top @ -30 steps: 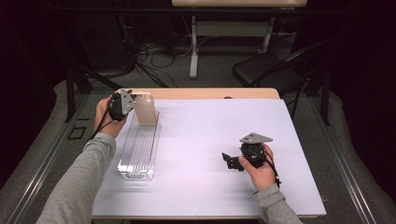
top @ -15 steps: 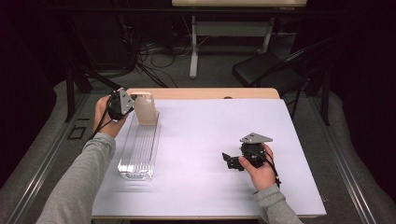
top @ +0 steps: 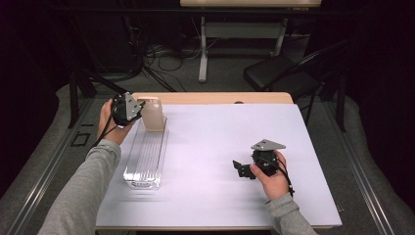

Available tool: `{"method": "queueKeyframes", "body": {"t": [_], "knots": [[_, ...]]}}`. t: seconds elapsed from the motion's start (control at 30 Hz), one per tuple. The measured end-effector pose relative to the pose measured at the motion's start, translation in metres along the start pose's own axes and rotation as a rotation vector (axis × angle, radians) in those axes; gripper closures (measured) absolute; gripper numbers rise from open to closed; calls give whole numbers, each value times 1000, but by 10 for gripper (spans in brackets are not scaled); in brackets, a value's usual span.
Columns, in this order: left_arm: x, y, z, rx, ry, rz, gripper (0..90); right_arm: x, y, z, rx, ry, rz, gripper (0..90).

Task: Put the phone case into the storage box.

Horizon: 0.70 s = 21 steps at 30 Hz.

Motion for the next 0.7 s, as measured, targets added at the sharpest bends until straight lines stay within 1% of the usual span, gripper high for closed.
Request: {"method": "queueKeyframes", "body": {"t": [0.27, 0.37, 0.5, 0.63, 0.7], "knots": [[0, -1, -2, -6, 4, 3, 425, 0, 0, 0, 1, 0, 0, 19], [1, 0, -2, -2, -9, -1, 418, 0, 0, 0, 0, -1, 1, 20], [2, 0, -2, 1, -7, -6, 414, 0, 0, 0, 0, -2, -1, 20], [1, -1, -2, 9, -6, -1, 409, 0, 0, 0, -1, -1, -1, 20], [1, -1, -2, 7, 3, 4, 410, 0, 0, 0, 0, -1, 0, 20]]}}
Point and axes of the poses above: each handheld gripper's, and its own axes: y roughly forward along the jaws, x roughly out of its underside, z roughly to its right, the point moved 7 cm from there along y, roughly forward along the jaws, and after that the axes turned 6 degrees about -x, right-handed, at the moved point
